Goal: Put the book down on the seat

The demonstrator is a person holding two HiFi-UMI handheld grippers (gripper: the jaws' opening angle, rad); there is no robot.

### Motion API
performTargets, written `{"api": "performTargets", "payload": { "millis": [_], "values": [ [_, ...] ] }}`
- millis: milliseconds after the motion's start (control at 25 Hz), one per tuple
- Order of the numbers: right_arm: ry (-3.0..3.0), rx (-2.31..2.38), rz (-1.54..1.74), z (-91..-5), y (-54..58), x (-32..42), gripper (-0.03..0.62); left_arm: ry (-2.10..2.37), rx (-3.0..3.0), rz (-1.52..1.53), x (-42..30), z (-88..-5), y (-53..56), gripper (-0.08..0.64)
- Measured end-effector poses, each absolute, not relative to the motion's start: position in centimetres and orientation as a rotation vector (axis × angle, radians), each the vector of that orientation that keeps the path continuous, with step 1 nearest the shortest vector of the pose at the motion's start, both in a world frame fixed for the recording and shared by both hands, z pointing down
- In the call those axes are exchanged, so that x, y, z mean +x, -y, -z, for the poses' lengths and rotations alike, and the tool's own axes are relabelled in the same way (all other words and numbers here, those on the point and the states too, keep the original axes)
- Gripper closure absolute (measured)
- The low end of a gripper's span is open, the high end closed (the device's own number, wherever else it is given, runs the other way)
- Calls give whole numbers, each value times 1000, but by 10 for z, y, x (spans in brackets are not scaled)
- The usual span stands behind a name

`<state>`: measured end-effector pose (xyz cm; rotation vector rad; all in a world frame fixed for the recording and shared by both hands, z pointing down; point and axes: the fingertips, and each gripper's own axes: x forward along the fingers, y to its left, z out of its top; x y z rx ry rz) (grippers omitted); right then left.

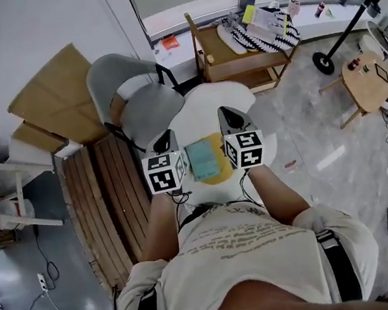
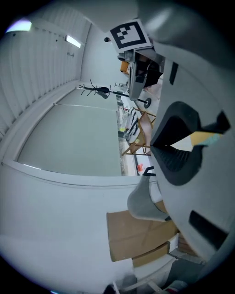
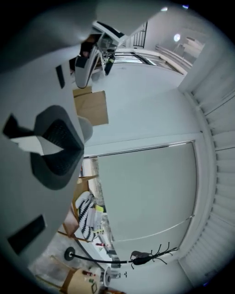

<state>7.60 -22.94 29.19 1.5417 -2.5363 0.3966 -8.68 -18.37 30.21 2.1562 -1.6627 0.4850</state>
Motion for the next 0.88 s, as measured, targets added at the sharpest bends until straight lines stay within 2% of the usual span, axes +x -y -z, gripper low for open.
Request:
{"api": "performTargets", "payload": {
  "millis": [360, 880],
  "values": [
    [2769, 1574, -258, -182, 247, 74, 566, 1768, 2256, -342, -79, -218, 200, 540],
    [2809, 1587, -193, -153, 267, 71, 566, 1900, 2298, -270, -90, -170, 224, 540]
  ]
}}
